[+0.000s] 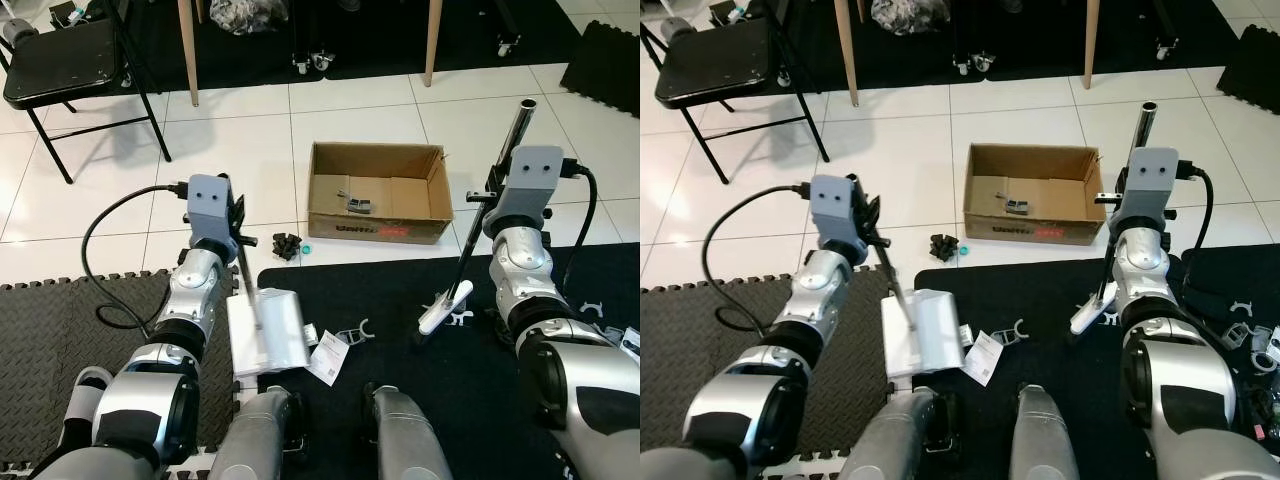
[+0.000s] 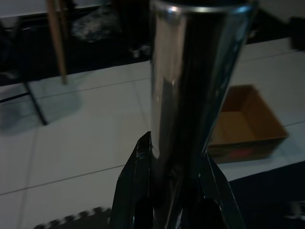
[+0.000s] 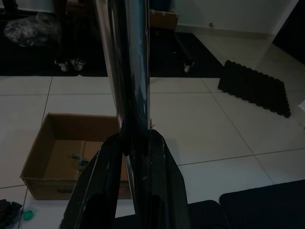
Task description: Sweep floor
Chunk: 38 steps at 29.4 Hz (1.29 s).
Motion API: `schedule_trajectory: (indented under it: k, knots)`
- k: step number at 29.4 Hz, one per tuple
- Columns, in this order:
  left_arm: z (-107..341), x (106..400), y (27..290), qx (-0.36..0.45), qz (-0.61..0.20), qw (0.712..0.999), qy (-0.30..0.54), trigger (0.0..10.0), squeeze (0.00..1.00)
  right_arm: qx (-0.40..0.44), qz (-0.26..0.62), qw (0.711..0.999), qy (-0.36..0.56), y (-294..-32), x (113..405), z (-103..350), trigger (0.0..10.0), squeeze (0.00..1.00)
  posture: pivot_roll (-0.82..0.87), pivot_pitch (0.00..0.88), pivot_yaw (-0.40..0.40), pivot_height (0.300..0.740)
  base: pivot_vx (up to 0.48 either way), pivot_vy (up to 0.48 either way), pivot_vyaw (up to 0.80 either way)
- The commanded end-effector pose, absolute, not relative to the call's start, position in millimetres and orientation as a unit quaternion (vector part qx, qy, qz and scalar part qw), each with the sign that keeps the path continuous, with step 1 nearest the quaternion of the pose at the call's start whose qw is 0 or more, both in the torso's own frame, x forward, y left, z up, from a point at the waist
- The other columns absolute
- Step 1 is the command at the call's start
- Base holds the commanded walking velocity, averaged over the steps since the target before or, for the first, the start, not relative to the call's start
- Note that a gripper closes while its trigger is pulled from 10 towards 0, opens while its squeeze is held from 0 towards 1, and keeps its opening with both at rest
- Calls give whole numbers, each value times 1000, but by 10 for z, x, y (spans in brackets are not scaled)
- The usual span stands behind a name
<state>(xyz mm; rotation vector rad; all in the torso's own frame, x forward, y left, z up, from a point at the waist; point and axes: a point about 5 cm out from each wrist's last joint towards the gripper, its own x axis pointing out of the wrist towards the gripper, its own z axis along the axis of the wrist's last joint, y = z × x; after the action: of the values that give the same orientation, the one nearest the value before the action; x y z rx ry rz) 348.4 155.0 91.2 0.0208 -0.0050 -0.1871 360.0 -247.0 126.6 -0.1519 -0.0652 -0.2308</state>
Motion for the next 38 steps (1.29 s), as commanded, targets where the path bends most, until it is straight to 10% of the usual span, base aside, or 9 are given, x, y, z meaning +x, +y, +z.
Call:
schedule_trajectory:
  k: [1, 38]
  knots:
    - [1072, 3530, 1465, 5, -110, 993, -43, 10000, 0, -79, -116, 989, -40, -2498, 3614, 1319, 10000, 0, -25, 191, 38, 740, 0, 0, 0]
    - [1223, 3500, 1273, 97, -218, 967, -87, 10000, 0, -74, -106, 991, -39, -2460, 3622, 1309, 10000, 0, -43, 207, 29, 740, 0, 0, 0]
